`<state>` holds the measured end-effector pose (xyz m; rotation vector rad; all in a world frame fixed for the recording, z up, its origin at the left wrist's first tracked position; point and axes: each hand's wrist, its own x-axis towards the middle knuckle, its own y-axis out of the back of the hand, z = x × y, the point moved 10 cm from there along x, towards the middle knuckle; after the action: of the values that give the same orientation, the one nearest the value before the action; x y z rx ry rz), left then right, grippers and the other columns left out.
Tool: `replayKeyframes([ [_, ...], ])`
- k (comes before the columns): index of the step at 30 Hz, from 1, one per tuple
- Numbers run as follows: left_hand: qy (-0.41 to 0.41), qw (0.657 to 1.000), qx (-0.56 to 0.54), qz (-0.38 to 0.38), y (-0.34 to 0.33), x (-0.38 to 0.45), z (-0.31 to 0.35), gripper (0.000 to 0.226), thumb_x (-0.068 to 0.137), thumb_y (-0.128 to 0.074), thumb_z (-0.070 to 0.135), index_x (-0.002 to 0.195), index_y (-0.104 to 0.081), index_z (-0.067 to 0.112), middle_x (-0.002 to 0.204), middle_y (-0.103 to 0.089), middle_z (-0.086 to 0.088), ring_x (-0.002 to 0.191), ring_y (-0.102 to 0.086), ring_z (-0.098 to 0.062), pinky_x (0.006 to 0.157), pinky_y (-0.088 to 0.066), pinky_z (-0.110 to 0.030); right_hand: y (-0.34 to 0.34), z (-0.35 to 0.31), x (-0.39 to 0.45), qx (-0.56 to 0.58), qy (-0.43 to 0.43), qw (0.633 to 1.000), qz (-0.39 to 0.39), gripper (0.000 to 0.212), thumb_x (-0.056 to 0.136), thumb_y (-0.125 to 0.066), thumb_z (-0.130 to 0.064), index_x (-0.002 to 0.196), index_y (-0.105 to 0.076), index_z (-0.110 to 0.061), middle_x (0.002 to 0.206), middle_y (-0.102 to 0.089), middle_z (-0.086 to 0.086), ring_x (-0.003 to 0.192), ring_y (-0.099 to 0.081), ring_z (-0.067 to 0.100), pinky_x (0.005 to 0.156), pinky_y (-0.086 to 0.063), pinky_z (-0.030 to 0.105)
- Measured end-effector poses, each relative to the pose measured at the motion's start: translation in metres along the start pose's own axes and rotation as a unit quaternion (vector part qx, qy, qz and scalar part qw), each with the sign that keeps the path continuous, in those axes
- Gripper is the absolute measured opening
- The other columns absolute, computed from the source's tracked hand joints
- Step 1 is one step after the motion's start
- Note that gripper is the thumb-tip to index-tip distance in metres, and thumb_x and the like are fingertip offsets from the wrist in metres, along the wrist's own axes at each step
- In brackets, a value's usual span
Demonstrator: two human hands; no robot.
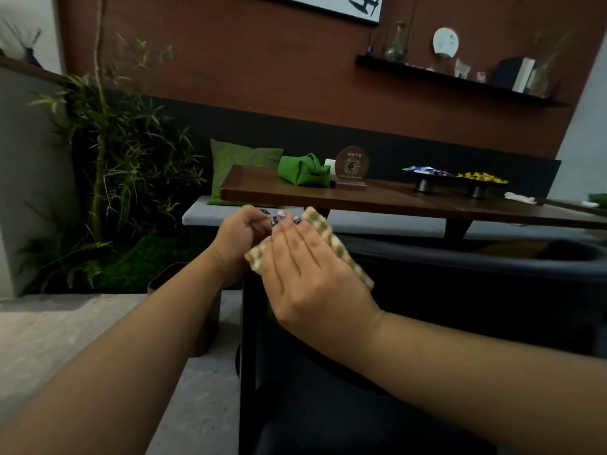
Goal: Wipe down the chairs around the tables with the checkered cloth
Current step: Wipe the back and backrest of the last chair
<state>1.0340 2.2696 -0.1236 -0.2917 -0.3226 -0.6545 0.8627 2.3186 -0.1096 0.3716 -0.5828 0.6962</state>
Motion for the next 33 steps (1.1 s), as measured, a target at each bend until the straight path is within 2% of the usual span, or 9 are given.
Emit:
replayKeyframes([
  [2, 0.041, 0.997, -0.059, -0.030, -0.009, -0.002, -0.008, 0.052, 0.090, -0.032, 0.005, 0.049, -0.063, 0.006, 0.043, -0.056, 0.002, 0.041, -0.054, -0.005, 0.043, -0.041, -0.012, -0.004, -0.015, -0.007, 0.012, 0.035, 0.999, -0.013, 0.030, 0.099, -0.043, -0.008, 0.119, -0.062, 0.004, 0.118, -0.063, 0.027, 0.112, -0.060, 0.039, 0.098, -0.048, 0.046],
  [6, 0.072, 0.988, -0.107, -0.081, -0.015, -0.004, -0.013, 0.050, 0.075, -0.030, 0.022, 0.061, -0.073, 0.002, 0.067, -0.068, -0.011, 0.061, -0.064, -0.019, 0.066, -0.048, -0.027, -0.021, -0.070, -0.038, -0.019, 0.167, 0.983, -0.078, 0.038, 0.101, -0.036, -0.016, 0.131, -0.053, 0.000, 0.130, -0.057, 0.022, 0.122, -0.052, 0.041, 0.106, -0.039, 0.050],
  [10, 0.086, 0.986, -0.100, -0.106, -0.019, -0.009, -0.012, 0.043, 0.075, -0.031, 0.018, 0.067, -0.070, 0.002, 0.065, -0.068, -0.008, 0.057, -0.065, -0.016, 0.053, -0.052, -0.020, -0.037, -0.109, -0.059, -0.046, 0.304, 0.942, -0.137, 0.045, 0.103, -0.029, -0.017, 0.139, -0.037, 0.008, 0.138, -0.045, 0.029, 0.128, -0.042, 0.047, 0.109, -0.021, 0.059],
  [14, 0.083, 0.983, -0.093, -0.133, -0.022, -0.010, -0.013, 0.039, 0.066, -0.037, 0.028, 0.079, -0.062, 0.001, 0.069, -0.064, -0.011, 0.059, -0.064, -0.018, 0.054, -0.052, -0.021, -0.048, -0.122, -0.075, -0.058, 0.385, 0.910, -0.143, 0.042, 0.103, -0.030, -0.021, 0.137, -0.042, 0.001, 0.136, -0.050, 0.024, 0.125, -0.046, 0.045, 0.109, -0.024, 0.061],
  [19, 0.061, 0.983, -0.090, -0.145, -0.024, -0.007, -0.015, 0.038, 0.066, -0.038, 0.030, 0.071, -0.066, 0.004, 0.069, -0.062, -0.012, 0.063, -0.062, -0.019, 0.058, -0.052, -0.025, -0.061, -0.137, -0.081, -0.040, 0.431, 0.880, -0.196, 0.043, 0.099, -0.042, -0.031, 0.137, -0.050, -0.012, 0.138, -0.051, 0.014, 0.127, -0.045, 0.039, 0.110, -0.022, 0.061],
  [24, 0.063, 0.981, -0.082, -0.166, -0.029, -0.012, -0.014, 0.038, 0.067, -0.038, 0.034, 0.078, -0.057, 0.004, 0.070, -0.061, -0.011, 0.064, -0.061, -0.020, 0.060, -0.052, -0.027, -0.056, -0.132, -0.066, -0.077, 0.403, 0.885, -0.222, 0.034, 0.098, -0.043, -0.025, 0.125, -0.061, -0.013, 0.120, -0.063, 0.012, 0.114, -0.054, 0.039, 0.109, -0.028, 0.059],
  [26, 0.068, 0.981, -0.088, -0.157, -0.028, -0.014, -0.014, 0.037, 0.069, -0.036, 0.033, 0.079, -0.057, 0.003, 0.068, -0.060, -0.011, 0.062, -0.061, -0.020, 0.057, -0.052, -0.026, -0.045, -0.099, -0.041, -0.001, 0.270, 0.932, -0.240, 0.034, 0.098, -0.044, -0.021, 0.126, -0.058, -0.008, 0.122, -0.060, 0.018, 0.116, -0.053, 0.043, 0.104, -0.035, 0.055],
  [29, 0.060, 0.988, -0.100, -0.099, -0.021, -0.010, -0.014, 0.034, 0.079, -0.034, 0.021, 0.063, -0.059, 0.005, 0.054, -0.055, -0.007, 0.053, -0.057, -0.016, 0.051, -0.048, -0.019, -0.007, -0.029, -0.011, 0.091, 0.078, 0.988, -0.096, 0.030, 0.097, -0.043, -0.009, 0.115, -0.066, -0.003, 0.118, -0.064, 0.023, 0.117, -0.055, 0.041, 0.102, -0.042, 0.049],
  [33, 0.036, 0.989, -0.128, -0.057, -0.019, -0.008, -0.013, 0.063, 0.092, -0.025, 0.009, 0.038, -0.056, 0.009, 0.039, -0.050, 0.001, 0.036, -0.051, -0.008, 0.036, -0.037, -0.011, 0.017, 0.018, -0.006, 0.117, -0.029, 0.992, 0.036, 0.031, 0.099, -0.039, -0.006, 0.111, -0.067, 0.002, 0.116, -0.064, 0.025, 0.119, -0.055, 0.040, 0.103, -0.042, 0.047],
])
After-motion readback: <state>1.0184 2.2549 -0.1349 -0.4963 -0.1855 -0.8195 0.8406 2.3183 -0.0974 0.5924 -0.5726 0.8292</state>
